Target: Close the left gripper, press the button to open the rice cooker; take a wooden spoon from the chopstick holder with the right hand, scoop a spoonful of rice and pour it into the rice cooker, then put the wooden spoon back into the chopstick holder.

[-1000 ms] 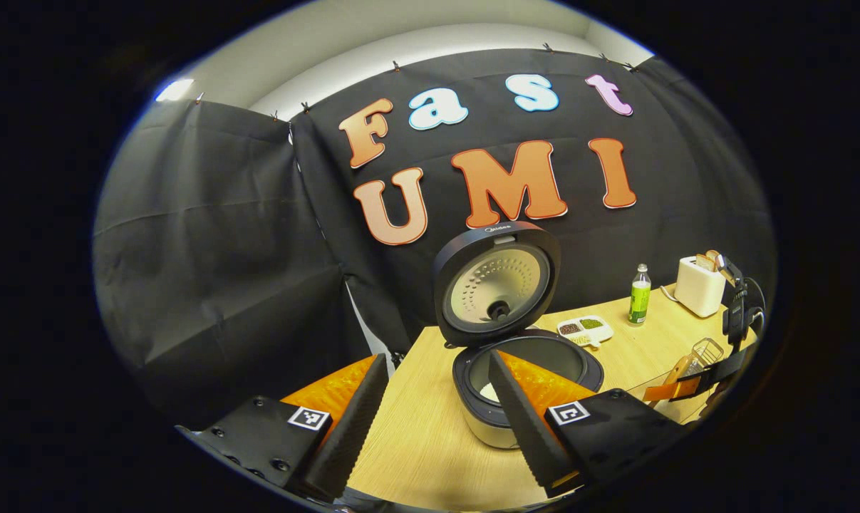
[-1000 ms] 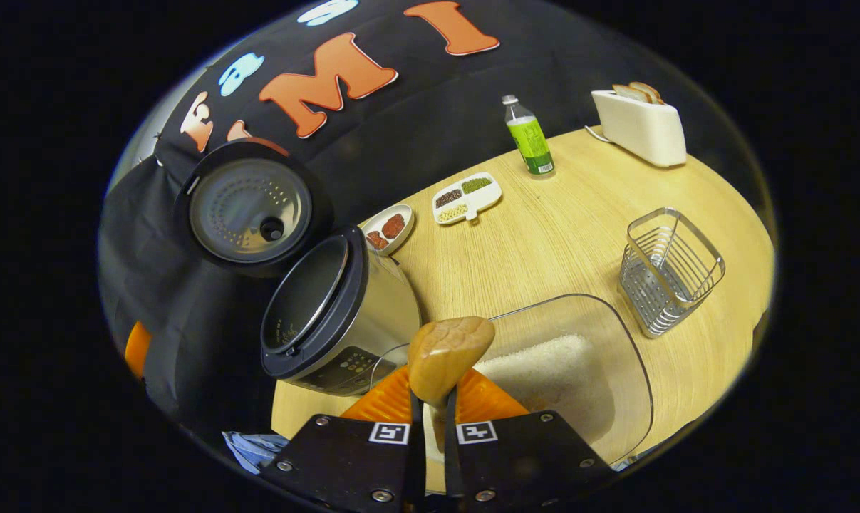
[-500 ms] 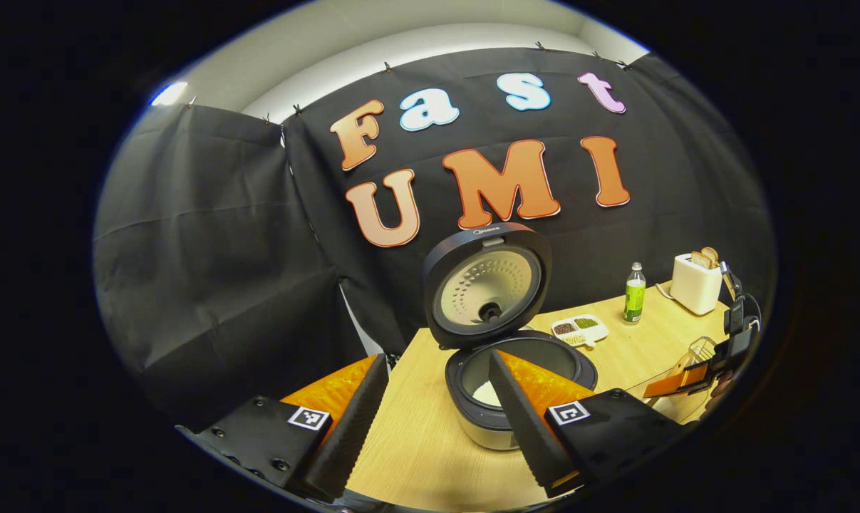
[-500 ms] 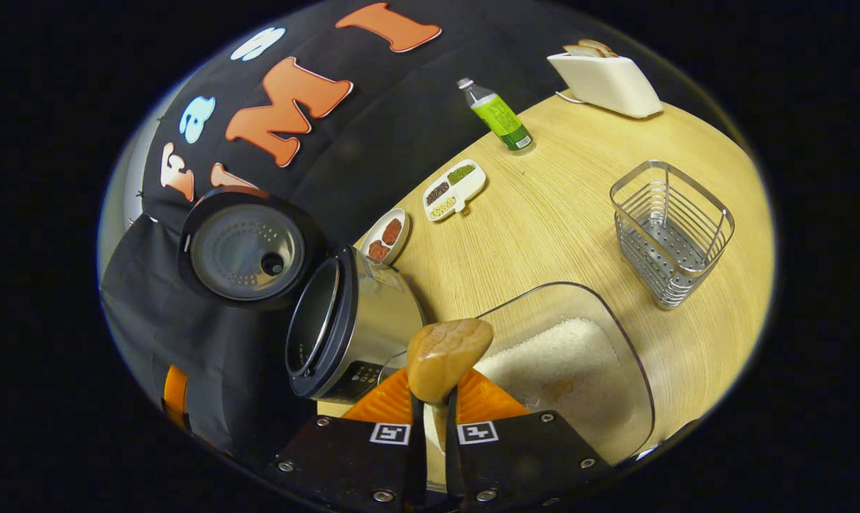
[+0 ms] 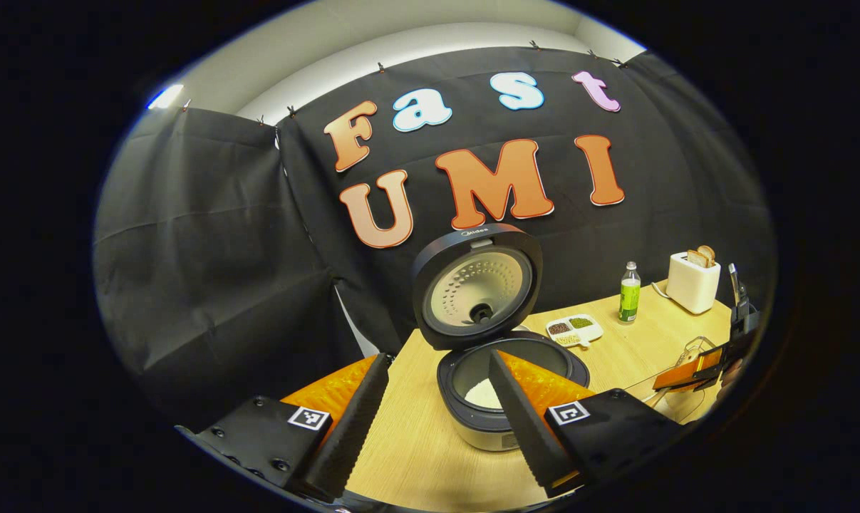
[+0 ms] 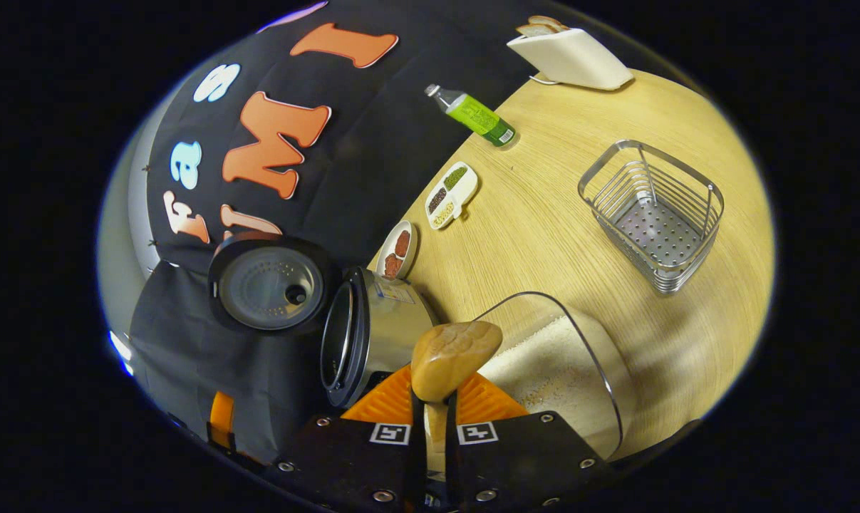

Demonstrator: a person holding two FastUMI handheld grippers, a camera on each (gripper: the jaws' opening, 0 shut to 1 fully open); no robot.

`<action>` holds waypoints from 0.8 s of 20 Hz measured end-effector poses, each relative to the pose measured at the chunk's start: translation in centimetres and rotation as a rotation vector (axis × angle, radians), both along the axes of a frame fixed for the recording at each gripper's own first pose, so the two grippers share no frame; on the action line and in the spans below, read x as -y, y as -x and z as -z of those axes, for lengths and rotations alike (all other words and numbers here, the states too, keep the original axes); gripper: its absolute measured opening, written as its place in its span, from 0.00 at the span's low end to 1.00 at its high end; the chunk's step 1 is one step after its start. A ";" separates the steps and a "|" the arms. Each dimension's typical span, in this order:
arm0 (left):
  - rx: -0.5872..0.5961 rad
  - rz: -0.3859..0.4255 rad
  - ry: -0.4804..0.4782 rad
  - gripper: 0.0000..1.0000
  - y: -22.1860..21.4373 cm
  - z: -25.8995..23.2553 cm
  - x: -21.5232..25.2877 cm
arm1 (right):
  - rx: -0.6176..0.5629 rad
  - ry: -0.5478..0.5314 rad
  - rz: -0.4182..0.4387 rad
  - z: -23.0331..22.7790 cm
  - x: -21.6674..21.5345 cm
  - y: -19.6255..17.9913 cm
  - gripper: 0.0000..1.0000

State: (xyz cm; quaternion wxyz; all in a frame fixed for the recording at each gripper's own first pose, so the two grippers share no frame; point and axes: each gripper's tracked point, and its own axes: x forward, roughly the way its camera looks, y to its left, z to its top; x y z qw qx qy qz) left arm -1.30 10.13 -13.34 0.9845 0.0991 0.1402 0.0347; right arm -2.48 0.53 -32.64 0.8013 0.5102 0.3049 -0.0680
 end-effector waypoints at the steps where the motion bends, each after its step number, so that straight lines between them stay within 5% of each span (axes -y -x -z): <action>1: 0.001 0.000 0.001 0.87 0.1 0.0 0.1 | 0.008 -0.025 0.014 -0.2 0.5 0.1 0.10; 12: 0.047 -0.022 0.018 0.96 0.3 -1.2 1.3 | 0.128 -0.258 0.087 -5.1 4.2 0.4 0.10; 13: 0.050 -0.028 0.020 0.87 0.4 -1.2 1.4 | 0.143 -0.279 0.091 -5.7 4.4 0.4 0.10; 15: 0.056 -0.039 0.028 0.87 0.5 -1.4 1.3 | 0.172 -0.324 0.089 -7.1 4.6 0.2 0.10; 16: 0.058 -0.045 0.032 0.96 0.6 -1.4 1.2 | 0.183 -0.342 0.087 -7.7 4.7 0.1 0.10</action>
